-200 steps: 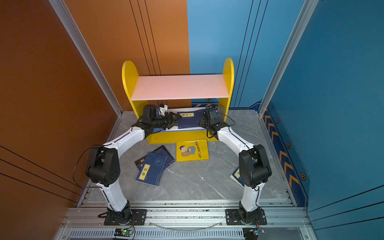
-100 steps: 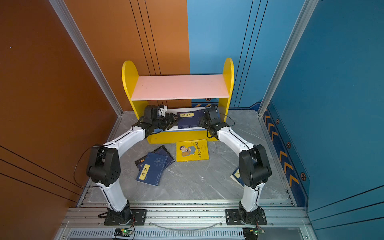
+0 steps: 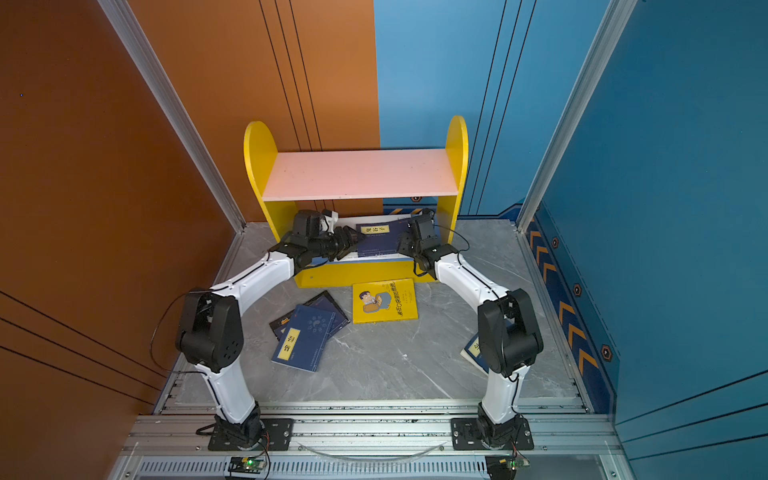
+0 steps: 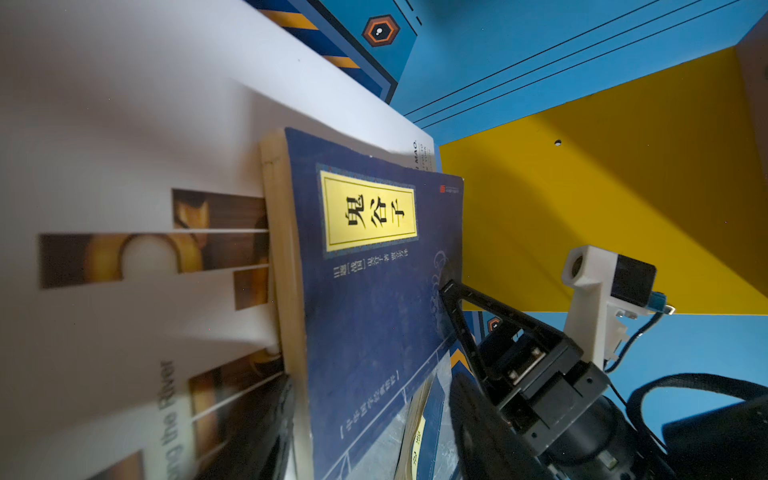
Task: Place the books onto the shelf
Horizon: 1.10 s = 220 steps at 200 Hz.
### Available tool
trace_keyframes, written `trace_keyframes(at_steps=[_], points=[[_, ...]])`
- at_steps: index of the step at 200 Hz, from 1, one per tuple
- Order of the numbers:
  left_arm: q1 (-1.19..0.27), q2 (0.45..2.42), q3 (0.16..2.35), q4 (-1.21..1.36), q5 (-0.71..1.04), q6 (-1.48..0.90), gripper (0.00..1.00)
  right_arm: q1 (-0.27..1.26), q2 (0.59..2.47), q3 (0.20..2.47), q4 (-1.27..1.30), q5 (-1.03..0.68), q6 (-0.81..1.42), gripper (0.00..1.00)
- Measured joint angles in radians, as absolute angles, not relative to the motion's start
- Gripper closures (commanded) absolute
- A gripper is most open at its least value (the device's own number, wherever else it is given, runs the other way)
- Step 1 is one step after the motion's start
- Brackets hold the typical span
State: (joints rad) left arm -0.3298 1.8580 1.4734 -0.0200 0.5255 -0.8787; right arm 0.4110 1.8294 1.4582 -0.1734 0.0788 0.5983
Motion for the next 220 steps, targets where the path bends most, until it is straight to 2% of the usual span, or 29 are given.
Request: trace_keyframes(at_steps=[220], points=[[-0.329, 1.895, 1.517, -0.016, 0.523, -0.879, 0.38, 0.414, 1.829, 1.458, -0.174, 0.072, 0.572, 0.41]])
